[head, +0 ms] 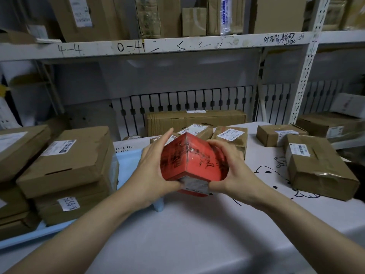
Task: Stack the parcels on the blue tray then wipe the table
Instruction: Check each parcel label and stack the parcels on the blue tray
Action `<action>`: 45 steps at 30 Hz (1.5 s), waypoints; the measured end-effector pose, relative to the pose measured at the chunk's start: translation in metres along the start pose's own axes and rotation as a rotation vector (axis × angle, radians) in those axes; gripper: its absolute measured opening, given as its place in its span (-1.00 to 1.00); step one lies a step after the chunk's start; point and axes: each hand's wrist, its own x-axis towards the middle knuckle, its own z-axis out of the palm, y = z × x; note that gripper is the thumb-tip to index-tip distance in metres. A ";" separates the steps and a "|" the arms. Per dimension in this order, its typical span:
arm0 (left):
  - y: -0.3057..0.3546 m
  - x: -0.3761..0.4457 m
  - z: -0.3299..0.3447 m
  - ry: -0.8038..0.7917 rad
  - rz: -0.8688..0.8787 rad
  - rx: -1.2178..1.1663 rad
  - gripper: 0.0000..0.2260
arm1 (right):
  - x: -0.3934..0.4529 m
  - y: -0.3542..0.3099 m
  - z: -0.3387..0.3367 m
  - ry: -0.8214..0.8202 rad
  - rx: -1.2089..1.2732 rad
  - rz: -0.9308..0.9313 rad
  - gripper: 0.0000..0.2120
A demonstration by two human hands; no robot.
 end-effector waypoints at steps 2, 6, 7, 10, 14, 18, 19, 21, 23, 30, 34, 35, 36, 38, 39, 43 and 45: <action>-0.001 0.000 0.000 -0.024 0.022 0.019 0.04 | -0.001 -0.001 -0.002 -0.006 -0.058 -0.009 -0.14; -0.008 0.000 0.002 0.022 0.021 -0.030 -0.06 | 0.001 0.003 -0.002 0.031 -0.076 -0.027 -0.08; -0.009 0.000 0.002 0.040 0.002 -0.063 -0.06 | 0.002 0.004 -0.001 0.063 -0.064 -0.024 -0.06; -0.013 0.000 0.003 0.095 -0.066 -0.188 -0.13 | 0.004 0.010 0.001 0.180 0.040 0.026 -0.01; -0.017 -0.003 0.003 0.141 -0.139 -0.290 -0.14 | 0.005 0.009 0.000 0.195 0.313 0.158 -0.04; -0.015 -0.003 0.004 0.162 -0.187 -0.377 -0.17 | 0.009 0.019 0.006 0.192 0.412 0.303 -0.21; -0.015 -0.003 0.005 0.168 -0.194 -0.391 -0.17 | 0.009 0.020 0.008 0.178 0.448 0.336 -0.31; -0.015 -0.003 0.007 0.171 -0.204 -0.403 -0.18 | 0.009 0.019 0.009 0.153 0.544 0.370 -0.63; -0.016 -0.004 0.009 0.168 -0.207 -0.405 -0.18 | 0.008 0.014 0.009 0.140 0.675 0.392 -0.75; -0.017 -0.007 0.013 0.161 -0.191 -0.379 -0.16 | 0.011 0.014 0.011 0.144 1.011 0.507 -0.76; -0.012 -0.006 0.012 0.157 -0.193 -0.403 -0.20 | 0.010 0.014 0.011 0.155 1.032 0.543 -0.77; -0.011 -0.007 0.010 0.155 -0.196 -0.409 -0.19 | 0.009 0.014 0.011 0.157 1.035 0.545 -0.77; -0.009 -0.007 0.009 0.152 -0.199 -0.403 -0.16 | 0.009 0.014 0.011 0.158 1.037 0.545 -0.77; -0.004 -0.008 0.007 0.150 -0.186 -0.399 -0.13 | 0.009 0.016 0.012 0.164 1.031 0.541 -0.77; -0.001 -0.009 0.005 0.149 -0.181 -0.410 -0.14 | 0.009 0.017 0.012 0.168 1.027 0.539 -0.76; 0.003 -0.008 0.002 0.115 -0.144 -0.344 -0.15 | 0.009 0.016 0.012 0.180 1.007 0.535 -0.77; 0.001 -0.007 0.001 0.083 -0.121 -0.247 -0.12 | 0.009 0.016 0.012 0.203 1.005 0.532 -0.77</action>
